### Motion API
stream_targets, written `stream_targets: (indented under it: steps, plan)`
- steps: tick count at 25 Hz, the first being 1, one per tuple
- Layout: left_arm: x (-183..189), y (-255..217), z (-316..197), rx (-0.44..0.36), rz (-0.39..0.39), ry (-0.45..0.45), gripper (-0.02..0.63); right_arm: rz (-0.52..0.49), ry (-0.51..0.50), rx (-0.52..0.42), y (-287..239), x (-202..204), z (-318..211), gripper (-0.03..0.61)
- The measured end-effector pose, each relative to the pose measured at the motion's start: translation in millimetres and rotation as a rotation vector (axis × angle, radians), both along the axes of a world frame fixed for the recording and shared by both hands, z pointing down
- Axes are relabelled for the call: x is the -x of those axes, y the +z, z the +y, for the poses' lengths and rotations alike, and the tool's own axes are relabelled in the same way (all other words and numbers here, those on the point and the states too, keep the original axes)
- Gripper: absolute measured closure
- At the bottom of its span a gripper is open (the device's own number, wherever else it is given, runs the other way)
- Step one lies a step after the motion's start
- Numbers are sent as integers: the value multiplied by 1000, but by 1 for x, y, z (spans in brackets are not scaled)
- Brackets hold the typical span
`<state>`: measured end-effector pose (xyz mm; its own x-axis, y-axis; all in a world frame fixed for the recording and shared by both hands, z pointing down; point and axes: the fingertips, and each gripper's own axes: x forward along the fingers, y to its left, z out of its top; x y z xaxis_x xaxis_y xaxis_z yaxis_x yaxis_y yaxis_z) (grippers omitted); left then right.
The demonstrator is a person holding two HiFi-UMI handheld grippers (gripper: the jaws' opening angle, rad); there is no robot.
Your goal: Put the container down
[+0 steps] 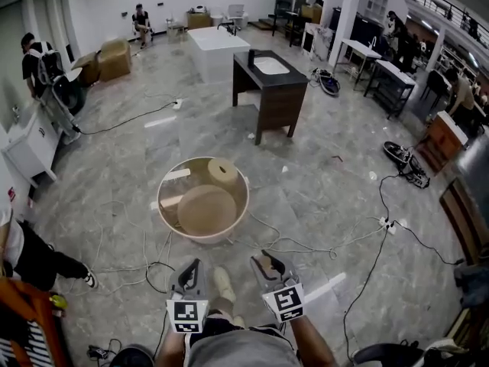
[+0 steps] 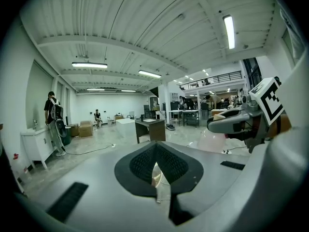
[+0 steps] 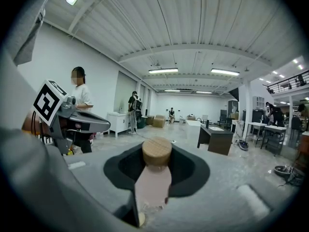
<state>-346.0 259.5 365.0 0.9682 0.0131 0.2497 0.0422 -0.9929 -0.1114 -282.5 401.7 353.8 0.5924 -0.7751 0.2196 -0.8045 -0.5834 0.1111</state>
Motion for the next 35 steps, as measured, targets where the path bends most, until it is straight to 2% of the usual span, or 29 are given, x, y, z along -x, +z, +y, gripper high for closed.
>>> stream_targets:
  steps: [8,22,29,35]
  plan:
    - [-72,4,-16,1,-10,19,597,-6,4,9,1,-67,-21,454]
    - [-220,11,-89,42,-46,2,597,-34,-24,31,8,-209,-98,454]
    - [-271,14,-134,47,-53,-35,597,-46,-57,32,11,-265,-144,454]
    - [-299,13,-170,49,-40,-69,597,-33,-98,28,9,-298,-186,454]
